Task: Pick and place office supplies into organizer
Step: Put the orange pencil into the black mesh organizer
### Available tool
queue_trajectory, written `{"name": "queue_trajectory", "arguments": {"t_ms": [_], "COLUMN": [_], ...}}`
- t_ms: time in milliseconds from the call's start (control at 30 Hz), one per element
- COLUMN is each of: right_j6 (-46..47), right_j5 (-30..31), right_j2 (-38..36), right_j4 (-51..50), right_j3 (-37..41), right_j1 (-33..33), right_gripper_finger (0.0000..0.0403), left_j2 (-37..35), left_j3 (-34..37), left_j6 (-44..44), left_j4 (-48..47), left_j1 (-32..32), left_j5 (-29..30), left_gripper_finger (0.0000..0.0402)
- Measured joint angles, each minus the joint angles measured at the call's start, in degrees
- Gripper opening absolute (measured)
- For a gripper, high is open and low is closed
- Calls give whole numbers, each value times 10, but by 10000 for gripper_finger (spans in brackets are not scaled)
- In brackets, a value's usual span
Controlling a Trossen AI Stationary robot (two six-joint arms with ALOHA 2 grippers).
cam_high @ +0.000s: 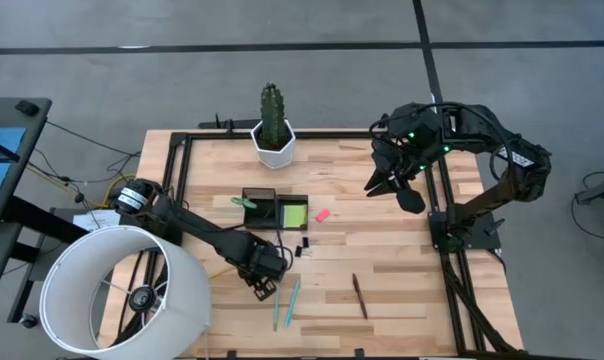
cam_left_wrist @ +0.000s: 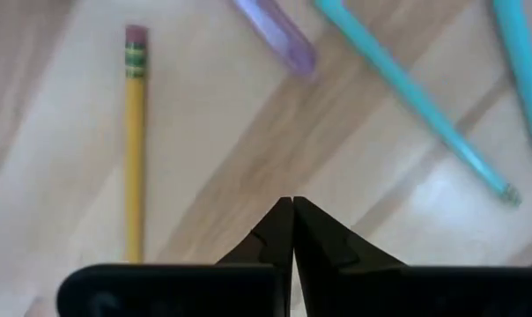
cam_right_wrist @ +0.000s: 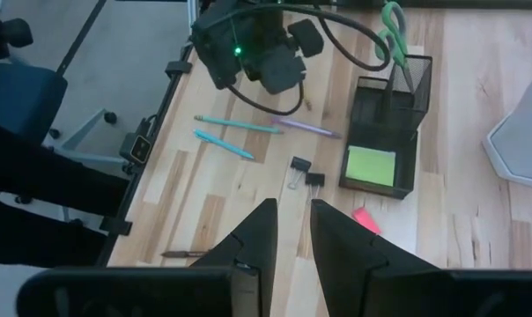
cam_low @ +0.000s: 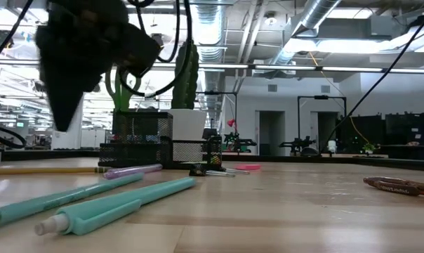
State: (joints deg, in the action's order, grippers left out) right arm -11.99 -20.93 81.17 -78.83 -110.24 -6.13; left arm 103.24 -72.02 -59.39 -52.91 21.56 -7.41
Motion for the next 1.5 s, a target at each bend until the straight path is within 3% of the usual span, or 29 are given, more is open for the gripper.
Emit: {"name": "queue_trajectory", "arguments": {"t_ms": [133, 300, 600, 800, 1033, 1167, 1500], "right_j6": [0, 0, 0, 0, 0, 0, -1], "right_j5": [0, -1, -1, -1, -1, -2, -1], "right_j2": [0, 0, 0, 0, 0, 0, 0], "right_j4": [0, 0, 0, 0, -2, -3, -4], "right_j3": [0, 0, 0, 0, 0, 0, 0], "right_j1": [0, 0, 0, 0, 0, 0, 0], "right_gripper_finger": [64, 64, 64, 64, 64, 64, 64], "left_j2": [0, 0, 0, 0, 0, 2, -3], "left_j3": [-1, -1, -1, 12, 87, 115, 128], "left_j6": [-13, -17, 81, 186, 200, 226, 235], "left_j4": [33, 32, -157, -84, -43, 13, 40], "left_j1": [-6, -20, -49, -104, -174, -184, -192], "left_j5": [20, 21, 120, 140, 115, 65, 80], "left_gripper_finger": [7, 50, 123, 127, 113, 106, 111]}}
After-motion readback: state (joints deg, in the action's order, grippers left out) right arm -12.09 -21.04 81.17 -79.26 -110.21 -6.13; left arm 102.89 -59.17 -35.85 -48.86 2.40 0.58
